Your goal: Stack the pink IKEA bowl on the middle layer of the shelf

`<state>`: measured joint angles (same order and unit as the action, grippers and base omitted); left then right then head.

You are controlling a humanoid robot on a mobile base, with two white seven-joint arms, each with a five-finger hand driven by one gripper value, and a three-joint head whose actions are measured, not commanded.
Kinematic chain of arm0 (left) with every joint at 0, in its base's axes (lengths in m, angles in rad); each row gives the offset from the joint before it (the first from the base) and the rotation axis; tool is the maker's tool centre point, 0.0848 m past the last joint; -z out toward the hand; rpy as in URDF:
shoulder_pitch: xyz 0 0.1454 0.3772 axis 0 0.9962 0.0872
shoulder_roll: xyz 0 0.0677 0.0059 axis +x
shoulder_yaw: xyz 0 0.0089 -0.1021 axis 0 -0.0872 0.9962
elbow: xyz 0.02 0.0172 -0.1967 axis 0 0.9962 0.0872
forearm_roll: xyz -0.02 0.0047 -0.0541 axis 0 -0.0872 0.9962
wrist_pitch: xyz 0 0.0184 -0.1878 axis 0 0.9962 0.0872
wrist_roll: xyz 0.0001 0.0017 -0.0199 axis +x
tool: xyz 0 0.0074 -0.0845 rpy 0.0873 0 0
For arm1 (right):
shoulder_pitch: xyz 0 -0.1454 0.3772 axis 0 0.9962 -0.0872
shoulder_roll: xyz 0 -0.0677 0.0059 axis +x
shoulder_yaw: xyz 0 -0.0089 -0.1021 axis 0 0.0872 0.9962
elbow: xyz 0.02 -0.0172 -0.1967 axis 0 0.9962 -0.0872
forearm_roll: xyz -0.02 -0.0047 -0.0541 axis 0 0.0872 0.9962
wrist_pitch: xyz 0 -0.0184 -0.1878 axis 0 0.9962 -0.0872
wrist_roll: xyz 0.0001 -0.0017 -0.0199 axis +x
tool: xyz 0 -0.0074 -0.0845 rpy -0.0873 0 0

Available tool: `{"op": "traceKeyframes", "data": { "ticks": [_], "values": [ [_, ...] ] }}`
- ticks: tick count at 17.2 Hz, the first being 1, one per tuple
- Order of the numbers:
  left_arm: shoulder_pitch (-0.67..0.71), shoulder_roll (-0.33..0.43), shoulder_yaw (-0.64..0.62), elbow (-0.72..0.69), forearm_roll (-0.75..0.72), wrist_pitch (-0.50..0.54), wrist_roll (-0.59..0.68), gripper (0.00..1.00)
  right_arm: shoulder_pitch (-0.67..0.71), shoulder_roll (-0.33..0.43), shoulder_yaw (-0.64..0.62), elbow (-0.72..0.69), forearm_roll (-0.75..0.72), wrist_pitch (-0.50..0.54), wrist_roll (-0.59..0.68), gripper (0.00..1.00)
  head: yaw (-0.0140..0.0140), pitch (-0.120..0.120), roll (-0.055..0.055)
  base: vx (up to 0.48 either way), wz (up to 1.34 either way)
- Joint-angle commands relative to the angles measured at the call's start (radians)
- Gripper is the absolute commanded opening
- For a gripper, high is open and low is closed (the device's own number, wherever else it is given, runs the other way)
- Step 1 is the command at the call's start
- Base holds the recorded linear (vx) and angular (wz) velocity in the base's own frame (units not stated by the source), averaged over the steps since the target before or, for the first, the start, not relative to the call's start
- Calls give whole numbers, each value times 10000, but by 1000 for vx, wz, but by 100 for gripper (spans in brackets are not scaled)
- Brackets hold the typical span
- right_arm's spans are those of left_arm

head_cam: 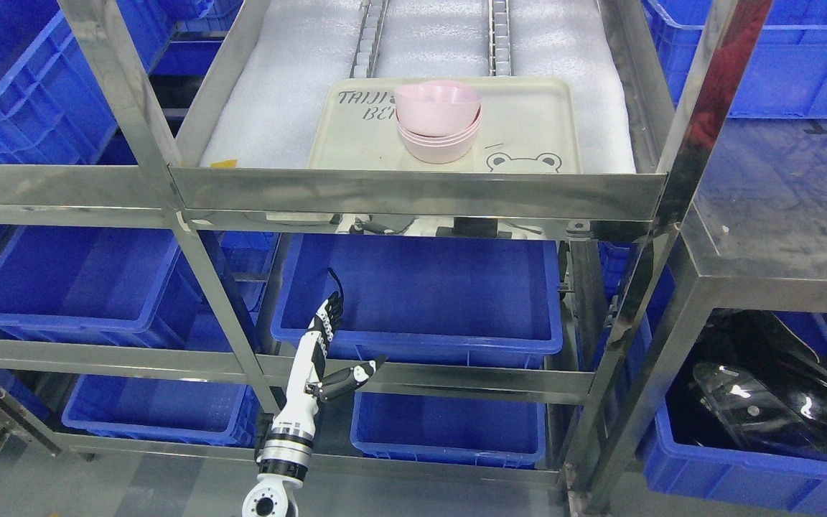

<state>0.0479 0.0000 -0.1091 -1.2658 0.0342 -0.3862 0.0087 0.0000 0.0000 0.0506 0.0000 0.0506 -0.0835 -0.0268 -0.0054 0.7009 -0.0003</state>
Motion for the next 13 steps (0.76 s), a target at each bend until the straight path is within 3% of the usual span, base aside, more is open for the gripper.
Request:
{"op": "traceKeyframes", "data": {
  "ticks": [1, 13],
  "values": [
    [-156, 175, 646, -1639, 256, 993, -133, 98, 215, -175, 0, -175, 0, 6, 7, 100, 0, 0, 0, 0, 0],
    [-279, 175, 63, -1455, 241, 748, -179, 100, 215, -175, 0, -175, 0, 6, 7, 100, 0, 0, 0, 0, 0]
  ]
}}
